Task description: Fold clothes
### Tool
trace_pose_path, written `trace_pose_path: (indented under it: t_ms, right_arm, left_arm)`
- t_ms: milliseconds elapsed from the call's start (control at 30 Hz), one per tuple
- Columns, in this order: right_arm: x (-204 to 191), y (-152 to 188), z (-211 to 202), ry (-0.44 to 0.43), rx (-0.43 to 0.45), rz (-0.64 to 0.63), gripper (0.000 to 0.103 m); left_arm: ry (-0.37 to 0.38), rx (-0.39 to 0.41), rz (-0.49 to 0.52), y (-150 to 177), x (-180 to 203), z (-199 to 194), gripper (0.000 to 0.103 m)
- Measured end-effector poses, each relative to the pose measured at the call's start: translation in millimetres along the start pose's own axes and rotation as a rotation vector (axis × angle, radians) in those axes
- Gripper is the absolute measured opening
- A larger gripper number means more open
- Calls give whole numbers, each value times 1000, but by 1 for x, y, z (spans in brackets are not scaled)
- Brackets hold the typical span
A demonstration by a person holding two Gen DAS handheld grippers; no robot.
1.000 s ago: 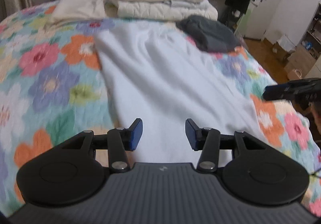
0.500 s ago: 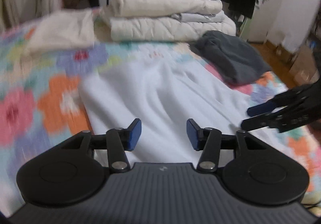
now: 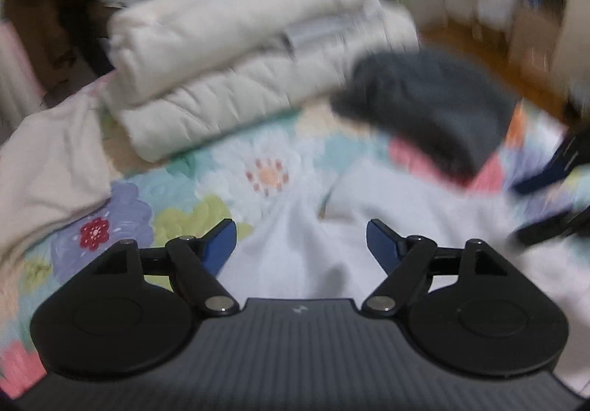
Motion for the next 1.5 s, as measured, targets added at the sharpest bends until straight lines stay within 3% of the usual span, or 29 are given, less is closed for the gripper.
trace_pose_path:
  t_ms: [67, 167, 200, 233, 267, 300, 400, 667, 733, 833, 967, 1067, 1167, 1200, 1233, 1267, 1300, 1400, 1500]
  right_arm:
    - [6, 3, 0, -12, -4, 9, 55]
    - [16, 7, 7, -26, -14, 25, 55]
    - [20, 8, 11, -28, -18, 33, 55]
    - [23, 8, 16, -28, -22, 45, 55]
    - [26, 9, 22, -27, -26, 55, 55]
    - [29, 8, 26, -24, -29, 60, 55]
    - [35, 9, 35, -13, -22, 80, 55]
    - [14, 4, 20, -97, 22, 36, 55]
    - [7, -2, 11, -165, 64, 80, 55]
    - [-2, -10, -3, -255, 119, 145, 56]
    - [-11, 1, -7, -362, 91, 208, 56]
    - [-13, 6, -4, -486, 59, 295, 63]
    - [-11, 12, 3, -633, 32, 477, 79]
    - [-13, 14, 4, -661, 31, 507, 79]
    - [-14, 16, 2, -662, 52, 508, 76]
    - [-16, 18, 0, -662, 72, 509, 53]
    - [-17, 20, -2, -654, 93, 505, 10]
    - [-8, 17, -18, -560, 168, 462, 6]
    - [13, 15, -26, -370, 203, 400, 6]
  left_arm:
    - [-73, -26, 41, 4, -2, 13, 81]
    - [1, -21, -25, 7, -5, 21, 80]
    - [44, -9, -70, 8, -6, 22, 54]
    - [83, -3, -131, 9, -8, 21, 9]
    - [116, 18, -182, 9, -9, 19, 7]
    - [147, 42, -229, 9, -11, 16, 7]
    - [156, 221, -264, 7, -9, -18, 6]
    - [369, 441, -298, 11, 11, -94, 6]
    - [398, 470, -285, 5, 13, -108, 6]
    - [383, 490, -305, -4, 6, -120, 6]
    - [420, 504, -315, -15, 4, -132, 6]
    - [459, 514, -306, -21, 9, -136, 6]
    - [515, 536, -320, -29, 14, -135, 6]
    - [531, 546, -320, -32, 15, -135, 6]
    - [547, 556, -320, -34, 17, -135, 6]
    - [561, 564, -318, -37, 18, -134, 6]
    - [569, 572, -320, -40, 18, -132, 6]
    - [493, 548, -367, -46, 6, -108, 9]
    - [277, 440, -393, -40, -14, -63, 19]
Point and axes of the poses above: each gripper's, at about its wrist camera, not at the fingertips, and z roughly the way its jaws point, x to its right, y to its underside, the point moved 10 cm from there along z, roughly the way its jaws point, and after that the axes turned 6 degrees about y, right-handed, at the moved point
